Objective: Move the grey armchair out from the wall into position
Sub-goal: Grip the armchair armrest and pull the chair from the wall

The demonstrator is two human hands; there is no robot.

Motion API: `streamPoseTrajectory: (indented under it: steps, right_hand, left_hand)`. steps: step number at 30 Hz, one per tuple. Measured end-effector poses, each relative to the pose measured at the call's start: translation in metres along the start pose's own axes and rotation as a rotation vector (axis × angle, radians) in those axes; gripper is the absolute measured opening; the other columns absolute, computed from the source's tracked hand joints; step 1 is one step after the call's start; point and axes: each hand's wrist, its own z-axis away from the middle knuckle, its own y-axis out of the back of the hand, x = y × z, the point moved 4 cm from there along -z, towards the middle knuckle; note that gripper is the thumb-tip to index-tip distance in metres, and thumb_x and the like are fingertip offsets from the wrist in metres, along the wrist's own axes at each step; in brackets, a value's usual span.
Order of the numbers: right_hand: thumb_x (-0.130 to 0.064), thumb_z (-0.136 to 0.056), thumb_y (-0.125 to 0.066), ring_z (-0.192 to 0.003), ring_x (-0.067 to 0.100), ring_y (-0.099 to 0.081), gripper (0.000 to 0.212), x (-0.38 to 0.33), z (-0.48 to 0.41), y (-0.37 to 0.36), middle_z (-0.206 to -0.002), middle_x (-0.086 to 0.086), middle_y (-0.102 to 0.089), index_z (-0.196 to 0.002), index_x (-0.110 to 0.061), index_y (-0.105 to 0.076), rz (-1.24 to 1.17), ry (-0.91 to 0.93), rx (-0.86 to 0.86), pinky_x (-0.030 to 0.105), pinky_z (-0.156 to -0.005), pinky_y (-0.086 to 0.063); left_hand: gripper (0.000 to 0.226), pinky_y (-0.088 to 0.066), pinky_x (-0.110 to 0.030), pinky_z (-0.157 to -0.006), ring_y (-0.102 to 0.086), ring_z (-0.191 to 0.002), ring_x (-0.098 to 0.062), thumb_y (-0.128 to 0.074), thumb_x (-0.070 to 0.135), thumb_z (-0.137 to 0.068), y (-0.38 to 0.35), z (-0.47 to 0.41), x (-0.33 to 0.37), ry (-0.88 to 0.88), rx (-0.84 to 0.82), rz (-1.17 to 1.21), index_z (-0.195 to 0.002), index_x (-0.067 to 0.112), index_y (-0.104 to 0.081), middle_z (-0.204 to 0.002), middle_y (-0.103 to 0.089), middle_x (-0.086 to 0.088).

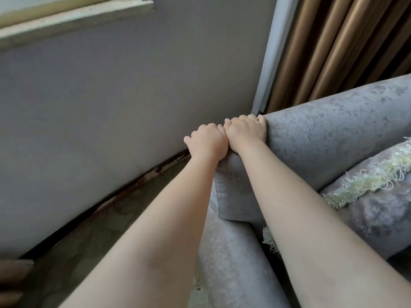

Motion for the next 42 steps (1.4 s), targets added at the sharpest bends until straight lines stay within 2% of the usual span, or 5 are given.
streamPoseTrajectory:
  steps: [9, 15, 21, 27, 42]
  right_hand:
    - [-0.037, -0.100, -0.023, -0.123, 0.025, -0.043, 0.049, -0.026, 0.028, -0.002, -0.125, 0.005, -0.058, -0.116, -0.015, -0.063, 0.025, 0.011, -0.025, 0.041, -0.110, -0.016]
    - [-0.043, -0.096, -0.024, -0.108, 0.022, -0.047, 0.050, -0.027, 0.008, -0.004, -0.110, 0.003, -0.063, -0.103, -0.018, -0.067, 0.146, 0.072, -0.017, 0.040, -0.088, -0.026]
    - [-0.042, -0.097, -0.027, -0.106, 0.025, -0.054, 0.047, -0.023, 0.000, -0.008, -0.109, 0.006, -0.064, -0.099, -0.018, -0.068, 0.120, 0.208, -0.051, 0.039, -0.091, -0.030]
    - [-0.041, -0.097, -0.023, -0.096, 0.023, -0.057, 0.049, -0.024, 0.002, -0.009, -0.097, 0.000, -0.068, -0.088, -0.023, -0.067, 0.163, 0.231, -0.042, 0.036, -0.077, -0.029]
    - [-0.040, -0.100, -0.017, -0.110, 0.025, -0.052, 0.053, -0.030, 0.029, -0.008, -0.112, 0.004, -0.064, -0.104, -0.018, -0.065, 0.155, 0.224, -0.017, 0.038, -0.088, -0.029]
  left_hand:
    - [0.049, -0.031, -0.046, -0.091, -0.053, -0.101, -0.033, -0.020, 0.038, -0.096, 0.011, 0.024, -0.030, -0.014, -0.030, -0.025, -0.100, 0.011, -0.060, -0.109, -0.060, -0.010]
    - [0.045, -0.030, -0.045, -0.087, -0.055, -0.098, -0.033, -0.022, 0.036, -0.097, 0.003, 0.009, -0.032, -0.034, -0.007, -0.039, -0.099, 0.012, -0.059, -0.107, -0.061, -0.009]
    - [0.043, -0.029, -0.045, -0.087, -0.056, -0.097, -0.033, -0.024, 0.037, -0.095, -0.003, 0.005, -0.029, -0.017, 0.014, -0.026, -0.097, 0.012, -0.058, -0.106, -0.059, -0.008]
    - [0.042, -0.037, -0.043, -0.087, -0.057, -0.092, -0.031, -0.023, 0.035, -0.094, 0.001, 0.009, -0.029, -0.019, 0.030, -0.007, -0.085, 0.013, -0.058, -0.098, -0.063, -0.008]
    - [0.037, -0.030, -0.040, -0.080, -0.053, -0.091, -0.030, -0.021, 0.033, -0.095, 0.015, 0.039, -0.036, 0.003, 0.045, 0.004, -0.080, 0.015, -0.050, -0.098, -0.062, -0.009]
